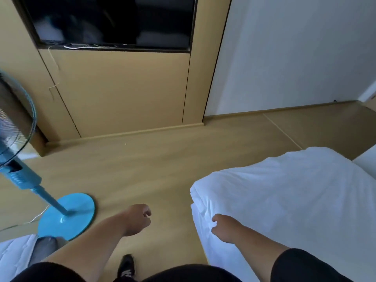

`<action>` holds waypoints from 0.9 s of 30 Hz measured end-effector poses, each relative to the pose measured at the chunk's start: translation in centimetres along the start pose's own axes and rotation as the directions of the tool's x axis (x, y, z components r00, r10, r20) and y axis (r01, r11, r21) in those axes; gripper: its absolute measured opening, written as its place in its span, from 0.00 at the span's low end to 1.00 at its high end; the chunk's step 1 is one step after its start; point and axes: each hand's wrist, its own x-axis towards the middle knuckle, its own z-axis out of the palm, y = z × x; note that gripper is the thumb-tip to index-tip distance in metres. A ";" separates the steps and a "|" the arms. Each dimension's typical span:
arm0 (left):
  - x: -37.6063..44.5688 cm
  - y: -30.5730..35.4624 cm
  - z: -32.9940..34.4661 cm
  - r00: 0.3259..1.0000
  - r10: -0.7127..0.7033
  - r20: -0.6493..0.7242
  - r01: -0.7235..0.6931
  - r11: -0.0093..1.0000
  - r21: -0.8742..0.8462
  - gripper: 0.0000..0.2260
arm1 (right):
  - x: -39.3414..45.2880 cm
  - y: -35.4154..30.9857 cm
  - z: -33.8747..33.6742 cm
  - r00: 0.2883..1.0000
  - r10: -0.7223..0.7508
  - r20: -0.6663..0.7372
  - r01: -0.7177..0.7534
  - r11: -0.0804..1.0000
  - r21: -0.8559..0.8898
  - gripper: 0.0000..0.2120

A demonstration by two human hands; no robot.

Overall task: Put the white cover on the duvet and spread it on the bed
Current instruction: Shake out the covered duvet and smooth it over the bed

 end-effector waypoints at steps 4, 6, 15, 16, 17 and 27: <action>8.3 -2.0 -6.9 0.997 0.051 0.050 -0.057 0.991 0.117 0.17 | 4.7 -2.8 -1.9 0.991 0.132 -0.034 -0.128 0.986 0.108 0.25; 12.2 -1.9 -10.0 0.993 0.078 0.091 -0.096 0.974 0.207 0.17 | 6.4 -3.8 -2.4 0.980 0.193 -0.042 -0.184 0.970 0.155 0.24; 25.2 6.7 -13.3 0.902 0.204 0.382 -0.364 0.834 0.415 0.13 | 12.8 -4.2 -1.9 0.925 0.380 0.012 -0.359 0.862 0.357 0.25; 26.6 7.8 -12.8 0.891 0.203 0.407 -0.379 0.825 0.418 0.12 | 14.4 -3.5 -1.6 0.917 0.398 0.020 -0.378 0.852 0.363 0.26; 28.2 8.6 -12.2 0.881 0.199 0.429 -0.389 0.820 0.420 0.12 | 16.1 -2.7 -1.4 0.912 0.410 0.031 -0.391 0.843 0.369 0.26; 41.4 15.2 -7.5 0.783 0.236 0.576 -0.586 0.591 0.554 0.15 | 32.1 4.6 2.2 0.831 0.485 0.272 -0.554 0.761 0.338 0.59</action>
